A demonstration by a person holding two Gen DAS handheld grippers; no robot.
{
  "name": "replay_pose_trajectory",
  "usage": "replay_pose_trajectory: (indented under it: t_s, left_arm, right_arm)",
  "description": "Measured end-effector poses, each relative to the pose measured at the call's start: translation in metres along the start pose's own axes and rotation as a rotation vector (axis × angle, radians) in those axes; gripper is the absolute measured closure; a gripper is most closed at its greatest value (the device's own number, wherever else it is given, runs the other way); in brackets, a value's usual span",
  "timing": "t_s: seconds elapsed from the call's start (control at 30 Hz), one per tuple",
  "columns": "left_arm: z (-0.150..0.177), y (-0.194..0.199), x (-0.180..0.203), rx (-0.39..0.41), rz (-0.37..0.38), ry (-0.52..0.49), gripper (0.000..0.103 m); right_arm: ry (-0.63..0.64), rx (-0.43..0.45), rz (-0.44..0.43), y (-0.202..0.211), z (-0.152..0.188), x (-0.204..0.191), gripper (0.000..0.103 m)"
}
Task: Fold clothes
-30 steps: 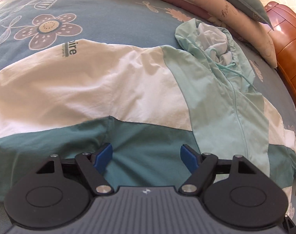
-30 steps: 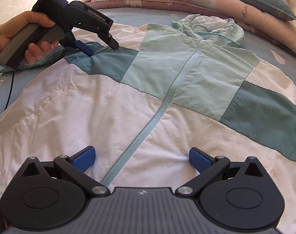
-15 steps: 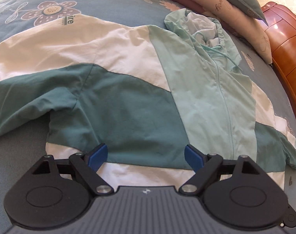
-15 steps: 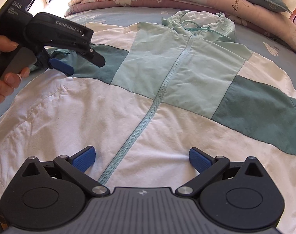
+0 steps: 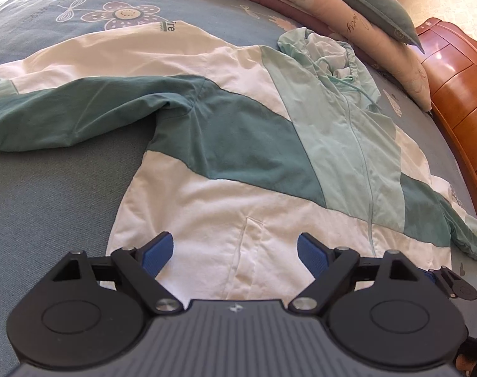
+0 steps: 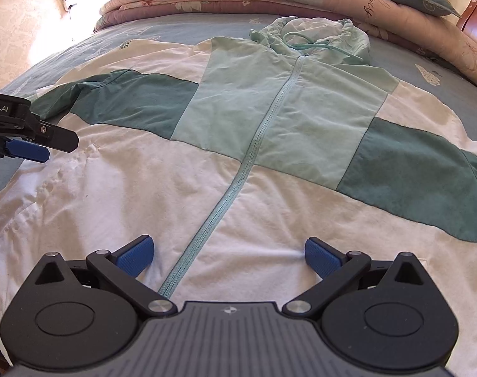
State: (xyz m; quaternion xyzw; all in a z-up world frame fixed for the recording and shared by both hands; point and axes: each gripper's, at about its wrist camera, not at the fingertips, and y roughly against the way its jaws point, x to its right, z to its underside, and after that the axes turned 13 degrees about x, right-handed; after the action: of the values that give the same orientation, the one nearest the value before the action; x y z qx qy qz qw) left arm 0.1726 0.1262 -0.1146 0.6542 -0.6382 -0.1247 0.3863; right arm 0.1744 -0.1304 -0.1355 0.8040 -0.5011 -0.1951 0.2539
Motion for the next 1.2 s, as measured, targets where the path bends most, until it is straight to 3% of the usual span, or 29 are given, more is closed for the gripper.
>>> replay_pose_trajectory:
  t_s: [0.13, 0.33, 0.5, 0.67, 0.8, 0.87, 0.97, 1.1, 1.2]
  left_arm:
    - [0.015, 0.003, -0.004, -0.008, -0.015, -0.051, 0.016]
    - [0.042, 0.044, -0.026, -0.011, 0.005, 0.032, 0.016]
    - [0.074, 0.07, -0.027, -0.029, 0.022, 0.019, 0.011]
    - [0.098, 0.086, -0.015, -0.04, 0.005, -0.096, 0.011]
    - [0.107, 0.094, -0.005, -0.043, -0.018, -0.174, 0.011]
    - [0.105, 0.099, -0.004, -0.027, -0.023, -0.181, 0.012]
    - [0.088, 0.101, -0.001, 0.031, -0.045, -0.193, 0.012]
    - [0.047, 0.082, 0.017, 0.125, -0.044, -0.251, 0.011]
    - [0.027, 0.046, 0.026, 0.111, -0.072, -0.245, 0.011]
  right_arm:
    - [-0.006, 0.0, 0.002, -0.001, 0.0, 0.001, 0.0]
    - [-0.003, -0.006, -0.001, -0.001, -0.001, 0.002, 0.0]
    - [0.0, -0.011, 0.012, -0.002, -0.001, -0.001, 0.0]
    - [0.028, -0.024, -0.016, 0.006, 0.002, -0.002, 0.0]
    - [0.067, 0.043, -0.123, 0.028, 0.012, -0.01, 0.001]
    - [0.098, 0.112, -0.171, 0.039, 0.016, -0.02, 0.001]
    - [0.168, 0.22, -0.174, 0.046, 0.019, -0.039, 0.0]
    - [0.156, 0.226, -0.112, 0.024, -0.003, -0.042, 0.001]
    - [0.102, 0.22, -0.039, 0.006, -0.017, -0.033, 0.001]
